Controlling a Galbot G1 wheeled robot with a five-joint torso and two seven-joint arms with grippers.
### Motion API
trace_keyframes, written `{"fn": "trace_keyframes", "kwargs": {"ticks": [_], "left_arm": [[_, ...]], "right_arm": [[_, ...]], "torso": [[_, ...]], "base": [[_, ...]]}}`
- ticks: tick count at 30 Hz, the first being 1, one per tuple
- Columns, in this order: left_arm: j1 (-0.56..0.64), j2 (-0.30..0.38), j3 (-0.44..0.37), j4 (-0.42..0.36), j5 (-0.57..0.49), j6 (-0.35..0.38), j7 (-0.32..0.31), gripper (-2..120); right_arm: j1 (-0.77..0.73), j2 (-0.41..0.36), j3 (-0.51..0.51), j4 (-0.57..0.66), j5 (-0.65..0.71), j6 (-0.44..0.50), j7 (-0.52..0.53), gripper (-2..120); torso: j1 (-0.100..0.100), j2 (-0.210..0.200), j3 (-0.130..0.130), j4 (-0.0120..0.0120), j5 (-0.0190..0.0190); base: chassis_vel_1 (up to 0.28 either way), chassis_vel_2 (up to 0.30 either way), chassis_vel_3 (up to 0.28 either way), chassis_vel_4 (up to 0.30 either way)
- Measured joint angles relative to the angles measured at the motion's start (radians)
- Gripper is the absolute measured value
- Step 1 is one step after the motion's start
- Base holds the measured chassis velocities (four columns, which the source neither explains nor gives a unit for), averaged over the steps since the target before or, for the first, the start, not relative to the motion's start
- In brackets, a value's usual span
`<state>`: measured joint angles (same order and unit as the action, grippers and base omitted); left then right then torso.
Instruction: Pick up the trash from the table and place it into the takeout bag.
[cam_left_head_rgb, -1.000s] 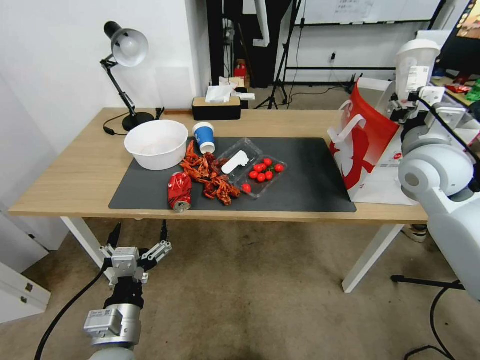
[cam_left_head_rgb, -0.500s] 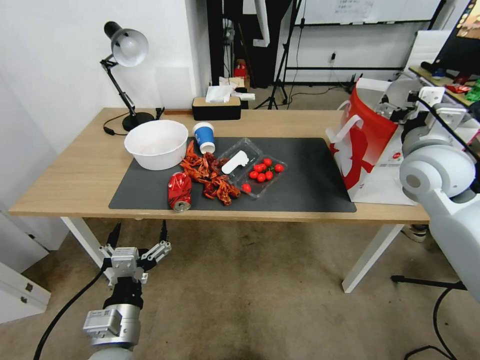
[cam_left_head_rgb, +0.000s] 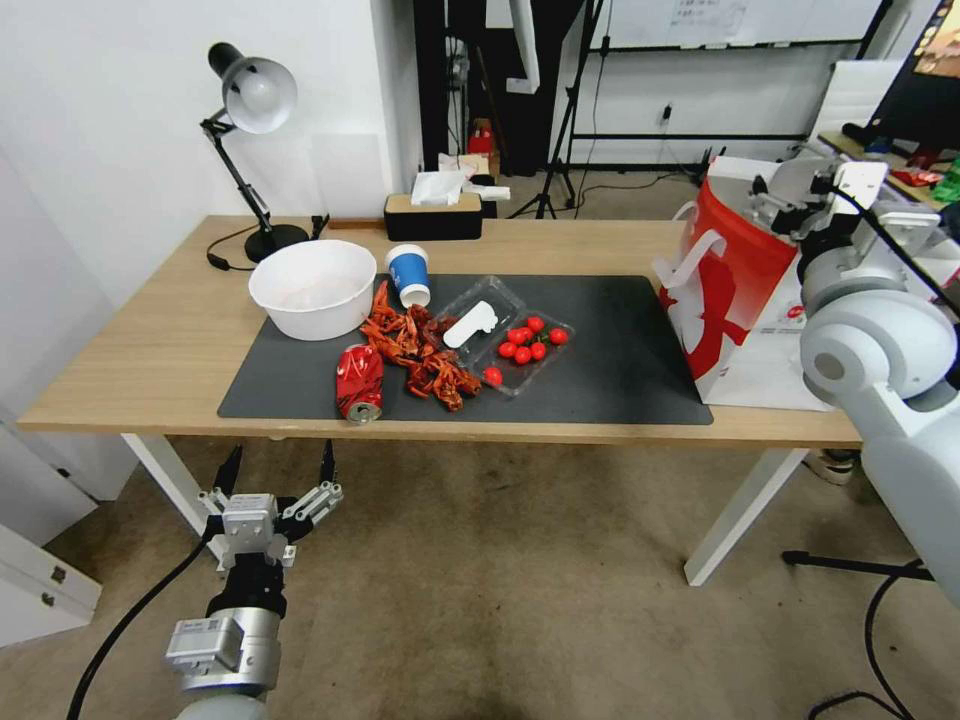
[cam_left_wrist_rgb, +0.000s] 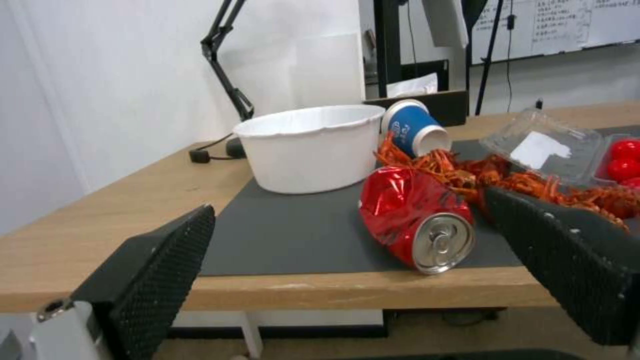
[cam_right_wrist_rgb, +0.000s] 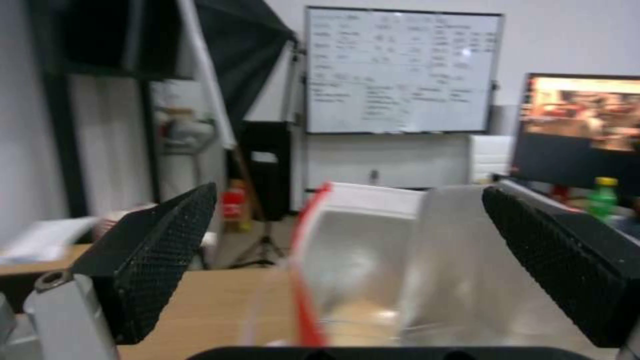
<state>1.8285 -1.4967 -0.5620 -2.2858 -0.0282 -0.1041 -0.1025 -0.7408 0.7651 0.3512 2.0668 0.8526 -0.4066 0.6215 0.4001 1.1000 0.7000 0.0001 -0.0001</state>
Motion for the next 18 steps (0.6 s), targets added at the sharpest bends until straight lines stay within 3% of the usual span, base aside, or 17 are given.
{"fn": "trace_keyframes", "kwargs": {"ticks": [9, 15, 18], "left_arm": [[0.001, 0.001, -0.003, 0.001, -0.001, 0.0, 0.0, 100], [-0.002, 0.003, -0.004, 0.005, -0.004, -0.002, -0.001, 100], [-0.005, 0.005, 0.0, 0.01, -0.005, -0.005, -0.003, 100]], "right_arm": [[-0.199, -0.014, 0.055, 0.134, 0.038, 0.174, -0.146, 100], [-0.347, 0.0, 0.063, 0.172, -0.013, 0.282, -0.209, 100], [-0.467, 0.031, 0.028, 0.164, -0.074, 0.433, -0.258, 100]], "torso": [[0.0, 0.0, 0.0, -0.0001, 0.0001], [0.0, 0.0, 0.0, -0.0001, 0.0003], [0.0, 0.0, 0.0, -0.0001, 0.0002]], "base": [[0.0, 0.0, 0.0, 0.0], [0.0, 0.0, 0.0, 0.0], [0.0, 0.0, 0.0, 0.0]]}}
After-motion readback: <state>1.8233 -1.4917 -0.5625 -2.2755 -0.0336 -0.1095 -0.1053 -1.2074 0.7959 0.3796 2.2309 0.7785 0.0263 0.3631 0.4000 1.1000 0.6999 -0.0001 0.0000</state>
